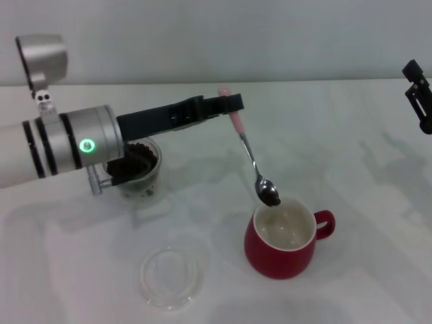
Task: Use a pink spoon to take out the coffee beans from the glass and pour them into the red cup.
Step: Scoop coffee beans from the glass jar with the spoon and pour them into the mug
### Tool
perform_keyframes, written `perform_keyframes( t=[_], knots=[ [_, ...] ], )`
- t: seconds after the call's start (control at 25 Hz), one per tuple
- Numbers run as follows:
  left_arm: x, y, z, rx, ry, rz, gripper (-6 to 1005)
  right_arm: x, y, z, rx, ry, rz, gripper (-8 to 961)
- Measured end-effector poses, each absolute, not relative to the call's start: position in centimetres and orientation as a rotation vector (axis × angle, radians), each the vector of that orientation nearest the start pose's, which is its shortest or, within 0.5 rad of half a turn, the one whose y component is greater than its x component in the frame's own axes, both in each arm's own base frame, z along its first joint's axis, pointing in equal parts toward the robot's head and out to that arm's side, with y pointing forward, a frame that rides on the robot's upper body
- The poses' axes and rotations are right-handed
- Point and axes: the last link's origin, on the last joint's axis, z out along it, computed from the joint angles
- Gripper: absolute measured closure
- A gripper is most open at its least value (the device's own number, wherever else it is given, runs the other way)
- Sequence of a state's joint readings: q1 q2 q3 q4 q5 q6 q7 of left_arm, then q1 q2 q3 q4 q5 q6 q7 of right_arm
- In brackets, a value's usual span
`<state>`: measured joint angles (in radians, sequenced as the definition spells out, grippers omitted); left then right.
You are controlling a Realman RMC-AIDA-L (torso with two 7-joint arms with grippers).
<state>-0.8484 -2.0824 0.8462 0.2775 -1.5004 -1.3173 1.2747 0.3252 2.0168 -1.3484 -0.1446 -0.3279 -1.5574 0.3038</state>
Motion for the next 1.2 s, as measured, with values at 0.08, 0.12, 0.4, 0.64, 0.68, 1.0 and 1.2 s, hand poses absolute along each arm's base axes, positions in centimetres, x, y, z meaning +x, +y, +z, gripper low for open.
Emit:
perform_keyframes(
  t=[0.08,0.12,0.4,0.64,0.68,1.0,1.2],
  knots=[
    [-15.9,39.0,-6.3,-2.595,-1.396,-1.062,875,32.3,29.0,4.0,-1.682,0.193,0.914,437],
    [-15.7,39.0,-6.4,-2.613,-1.374,-1.046,875,32.3,29.0,4.1,-1.68,0.193,0.915,437],
    [-14.8,39.0,-7.1,-2.703,-1.21,-0.983,875,32.1,29.2,4.0,-1.681,0.191,0.917,436],
    [-13.6,38.7,-7.8,-2.796,-1.088,-0.934,875,32.1,29.3,4.0,-1.679,0.193,0.918,436],
    [-13.4,38.6,-7.9,-2.808,-1.069,-0.929,875,32.1,29.3,4.0,-1.678,0.193,0.918,436],
    [-13.1,38.7,-7.5,-2.821,-0.975,-0.938,876,32.2,29.2,4.0,-1.68,0.196,0.918,436],
    [-14.2,38.6,-6.2,-2.761,-0.965,-1.0,876,32.2,28.9,4.0,-1.68,0.194,0.923,436]
  ],
)
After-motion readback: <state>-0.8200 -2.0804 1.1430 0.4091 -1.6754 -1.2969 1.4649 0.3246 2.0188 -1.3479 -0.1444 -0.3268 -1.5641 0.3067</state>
